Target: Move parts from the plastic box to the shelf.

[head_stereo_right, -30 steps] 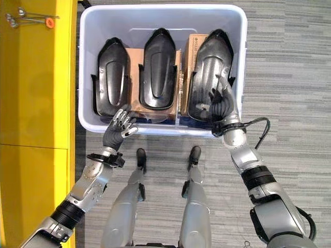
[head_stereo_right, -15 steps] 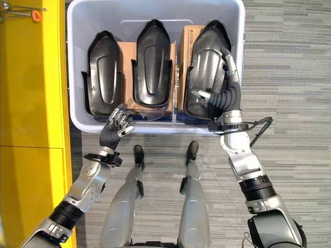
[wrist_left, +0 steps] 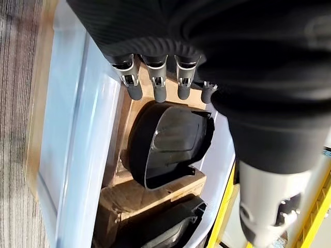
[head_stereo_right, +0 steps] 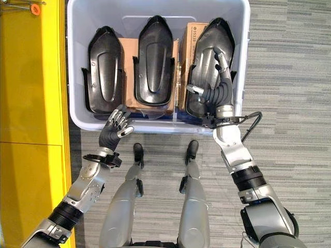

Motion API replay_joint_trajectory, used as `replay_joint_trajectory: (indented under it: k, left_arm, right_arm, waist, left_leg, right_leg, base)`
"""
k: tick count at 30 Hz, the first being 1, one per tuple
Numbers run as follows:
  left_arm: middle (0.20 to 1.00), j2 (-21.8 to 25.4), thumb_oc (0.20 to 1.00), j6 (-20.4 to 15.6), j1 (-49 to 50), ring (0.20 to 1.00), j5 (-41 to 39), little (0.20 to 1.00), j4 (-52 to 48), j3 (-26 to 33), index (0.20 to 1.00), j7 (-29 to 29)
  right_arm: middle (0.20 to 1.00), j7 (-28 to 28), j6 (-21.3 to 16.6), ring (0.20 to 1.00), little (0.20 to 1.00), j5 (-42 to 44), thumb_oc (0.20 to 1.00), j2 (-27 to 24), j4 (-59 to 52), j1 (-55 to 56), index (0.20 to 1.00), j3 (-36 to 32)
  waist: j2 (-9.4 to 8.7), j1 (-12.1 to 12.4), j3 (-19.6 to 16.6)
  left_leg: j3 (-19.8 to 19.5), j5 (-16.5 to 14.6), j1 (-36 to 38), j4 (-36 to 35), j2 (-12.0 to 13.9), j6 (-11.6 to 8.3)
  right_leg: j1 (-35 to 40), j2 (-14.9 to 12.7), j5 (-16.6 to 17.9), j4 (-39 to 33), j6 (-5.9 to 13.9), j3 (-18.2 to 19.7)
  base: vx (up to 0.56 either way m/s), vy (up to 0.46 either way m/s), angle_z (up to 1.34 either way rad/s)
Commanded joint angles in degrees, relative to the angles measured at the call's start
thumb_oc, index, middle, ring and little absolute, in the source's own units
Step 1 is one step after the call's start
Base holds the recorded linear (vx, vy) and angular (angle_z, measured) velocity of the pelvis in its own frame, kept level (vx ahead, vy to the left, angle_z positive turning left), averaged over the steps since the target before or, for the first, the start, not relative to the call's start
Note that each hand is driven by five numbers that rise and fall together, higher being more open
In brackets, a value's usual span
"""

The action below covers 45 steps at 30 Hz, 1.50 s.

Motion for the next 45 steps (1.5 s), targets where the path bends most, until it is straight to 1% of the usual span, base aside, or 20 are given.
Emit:
replay_joint_trajectory:
  k: [1, 5, 6, 11, 12, 13, 15, 18, 19, 22, 25, 29, 32, 34, 36, 37, 42, 45]
  left_arm:
    - [1.000, 2.67, 1.000, -2.80, 2.47, 1.000, -1.63, 1.000, -6.38, -0.12, 1.000, -0.75]
    - [1.000, 2.93, 1.000, -2.82, 2.37, 1.000, -1.99, 1.000, -6.44, -0.57, 1.000, -0.81]
    - [1.000, 3.13, 1.000, -2.85, 2.32, 1.000, -2.41, 1.000, -6.51, -1.10, 1.000, -0.91]
    - [1.000, 3.69, 1.000, -2.57, 1.93, 1.000, -3.39, 1.000, -6.41, -2.61, 1.000, -1.45]
    - [1.000, 3.69, 1.000, -2.57, 1.93, 1.000, -3.39, 1.000, -6.41, -2.60, 1.000, -1.45]
    - [1.000, 3.93, 1.000, -2.46, 1.53, 1.000, -3.49, 1.000, -6.68, -3.12, 1.000, -1.51]
    - [1.000, 4.03, 1.000, -2.34, 1.24, 1.000, -3.59, 1.000, -6.81, -3.69, 1.000, -1.79]
    - [1.000, 4.19, 1.000, -2.39, 0.82, 1.000, -3.72, 1.000, -6.78, -4.43, 1.000, -1.85]
    - [1.000, 4.18, 1.000, -2.40, 0.80, 1.000, -3.72, 1.000, -6.77, -4.41, 1.000, -1.85]
    - [1.000, 4.21, 1.000, -2.45, 0.40, 1.000, -4.06, 1.000, -6.87, -5.12, 1.000, -1.81]
    - [1.000, 4.13, 1.000, -2.26, -0.01, 1.000, -4.00, 1.000, -6.74, -5.46, 1.000, -1.63]
    - [1.000, 3.88, 1.000, -2.26, -0.55, 1.000, -3.81, 1.000, -6.37, -5.76, 1.000, -1.46]
    - [1.000, 3.47, 1.000, -2.24, -1.02, 1.000, -3.61, 1.000, -5.92, -5.77, 1.000, -1.11]
    - [1.000, 3.30, 1.000, -2.28, -1.23, 1.000, -3.58, 1.000, -5.74, -5.73, 1.000, -1.03]
    - [1.000, 2.94, 1.000, -2.41, -1.35, 1.000, -3.49, 1.000, -5.43, -5.40, 1.000, -0.69]
    - [1.000, 2.94, 1.000, -2.41, -1.34, 1.000, -3.49, 1.000, -5.43, -5.41, 1.000, -0.69]
    - [1.000, 3.29, 1.000, -2.53, -0.69, 1.000, -3.51, 1.000, -5.81, -4.55, 1.000, -0.51]
    - [1.000, 3.33, 1.000, -2.54, -0.53, 1.000, -3.41, 1.000, -5.60, -4.15, 1.000, -0.33]
  right_arm:
    - [1.000, -1.81, -1.15, 1.000, 1.000, 2.28, 1.000, -3.16, 3.16, -6.62, 1.000, 1.60]
    - [1.000, -1.87, -0.81, 1.000, 1.000, 3.15, 1.000, -3.91, 6.82, -10.13, 1.000, 2.99]
    - [1.000, -1.98, -0.26, 1.000, 1.000, 4.28, 1.000, -4.19, 11.25, -13.30, 1.000, 4.44]
    - [1.000, -0.64, 0.44, 1.000, 1.000, 10.01, 1.000, -3.08, 23.96, -20.00, 1.000, 6.98]
    - [1.000, -0.64, 0.44, 1.000, 1.000, 10.02, 1.000, -3.08, 23.96, -20.01, 1.000, 6.99]
    - [1.000, 0.29, 0.86, 1.000, 1.000, 11.38, 1.000, -2.78, 27.93, -22.35, 1.000, 8.40]
    - [1.000, 0.83, 1.20, 1.000, 1.000, 12.05, 1.000, -2.81, 31.42, -23.86, 1.000, 9.47]
    - [1.000, 1.40, 1.27, 1.000, 1.000, 14.76, 1.000, -1.96, 36.73, -25.71, 1.000, 9.35]
    - [1.000, 1.44, 1.23, 1.000, 1.000, 14.80, 1.000, -1.96, 36.81, -25.79, 1.000, 9.39]
    - [1.000, 2.46, 1.81, 1.000, 1.000, 17.77, 1.000, -0.64, 43.42, -27.62, 1.000, 9.33]
    - [1.000, 2.77, 2.28, 1.000, 1.000, 18.78, 1.000, 0.49, 46.23, -28.12, 1.000, 9.50]
    - [1.000, 3.22, 2.27, 1.000, 1.000, 19.71, 1.000, 2.08, 46.20, -27.54, 1.000, 9.65]
    - [1.000, 3.74, 1.85, 1.000, 1.000, 19.59, 1.000, 4.20, 42.03, -25.96, 1.000, 11.03]
    - [1.000, 3.82, 1.74, 1.000, 1.000, 19.32, 1.000, 4.72, 40.25, -25.51, 1.000, 11.46]
    - [1.000, 4.19, 1.50, 1.000, 1.000, 17.66, 1.000, 5.90, 34.24, -24.05, 1.000, 12.94]
    - [1.000, 4.17, 1.52, 1.000, 1.000, 17.64, 1.000, 5.90, 34.20, -24.01, 1.000, 12.93]
    - [1.000, 5.03, 1.81, 1.000, 1.000, 13.18, 1.000, 6.83, 24.87, -21.35, 1.000, 15.47]
    - [1.000, 5.59, 1.86, 1.000, 1.000, 11.67, 1.000, 7.01, 21.39, -20.14, 1.000, 16.25]
  waist:
    - [0.69, 1.86, -2.34]
    - [0.86, 2.38, -2.08]
    - [1.02, 2.90, -1.84]
    - [1.67, 3.88, -1.53]
    - [1.68, 3.88, -1.53]
    - [1.95, 4.18, -1.49]
    - [2.13, 4.53, -1.54]
    - [2.50, 5.04, -1.57]
    - [2.51, 5.03, -1.55]
    - [3.04, 5.75, -1.58]
    - [3.26, 6.12, -1.49]
    - [3.43, 6.29, -1.44]
    - [3.33, 6.27, -1.38]
    - [3.27, 6.19, -1.32]
    - [2.95, 5.93, -1.26]
    - [2.95, 5.93, -1.28]
    - [2.36, 5.49, -1.39]
    - [2.04, 5.37, -1.35]
  left_leg:
    - [-1.13, -4.34, -3.40, 6.34, 1.89, -1.73]
    - [-1.20, -4.40, -3.70, 6.45, 1.84, -1.50]
    - [-1.23, -4.41, -3.95, 6.61, 1.82, -1.29]
    - [-1.33, -4.37, -4.36, 6.73, 1.68, -1.08]
    - [-1.33, -4.37, -4.35, 6.73, 1.68, -1.08]
    - [-1.28, -4.31, -4.38, 6.62, 1.59, -1.00]
    - [-1.36, -4.31, -4.33, 6.62, 1.48, -0.96]
    - [-1.46, -4.34, -4.40, 6.66, 1.37, -0.92]
    - [-1.46, -4.35, -4.41, 6.67, 1.37, -0.92]
    - [-1.68, -4.32, -4.60, 6.73, 1.26, -0.81]
    - [-1.73, -4.31, -4.52, 6.74, 1.20, -0.79]
    - [-1.81, -4.29, -4.47, 6.73, 1.17, -0.72]
    - [-1.80, -4.26, -4.41, 6.73, 1.14, -0.65]
    - [-1.84, -4.25, -4.40, 6.72, 1.10, -0.67]
    - [-1.83, -4.22, -4.51, 6.75, 1.07, -0.71]
    - [-1.83, -4.22, -4.52, 6.75, 1.07, -0.71]
    - [-1.87, -4.22, -4.79, 6.89, 1.02, -0.78]
    - [-2.03, -4.30, -4.87, 7.12, 0.97, -0.82]
  right_leg:
    - [0.19, -3.88, -4.90, 5.70, 3.90, 1.21]
    - [-0.32, -3.85, -4.85, 5.82, 3.88, 1.39]
    - [-0.60, -3.88, -4.77, 5.87, 3.85, 1.48]
    - [-1.03, -4.01, -4.91, 6.23, 3.75, 1.67]
    - [-1.03, -4.01, -4.91, 6.23, 3.75, 1.67]
    - [-1.02, -3.98, -4.96, 6.24, 3.67, 1.62]
    - [-1.08, -3.99, -5.01, 6.36, 3.63, 1.56]
    - [-1.23, -4.11, -5.13, 6.69, 3.60, 1.42]
    - [-1.24, -4.11, -5.14, 6.70, 3.60, 1.42]
    - [-1.32, -4.20, -5.21, 6.91, 3.59, 1.28]
    - [-1.11, -4.17, -5.28, 6.90, 3.60, 1.18]
    - [-1.06, -4.17, -5.42, 7.13, 3.63, 1.02]
    - [-1.05, -4.13, -5.41, 7.19, 3.59, 1.06]
    - [-1.09, -4.12, -5.42, 7.25, 3.56, 1.08]
    - [-1.17, -4.13, -5.30, 7.17, 3.53, 1.07]
    - [-1.17, -4.14, -5.30, 7.17, 3.54, 1.06]
    - [-1.18, -4.13, -5.35, 7.26, 3.43, 1.03]
    - [-1.07, -4.18, -5.34, 7.33, 3.43, 0.92]
  base:
    - [0.00, 0.000, 0.00]
    - [0.00, 0.000, 0.00]
    - [0.00, 0.000, 0.00]
    - [0.00, 0.000, 0.00]
    - [0.00, 0.000, 0.00]
    - [0.00, 0.000, 0.00]
    - [0.00, 0.000, 0.00]
    - [0.00, 0.000, 0.00]
    - [0.00, 0.000, 0.00]
    - [0.00, 0.000, 0.00]
    - [0.00, 0.000, 0.00]
    - [0.00, 0.000, 0.00]
    - [0.00, 0.000, 0.00]
    - [0.00, 0.000, 0.00]
    - [0.00, 0.000, 0.00]
    - [0.00, 0.000, 0.00]
    - [0.00, -0.001, 0.02]
    - [0.00, -0.004, 0.08]
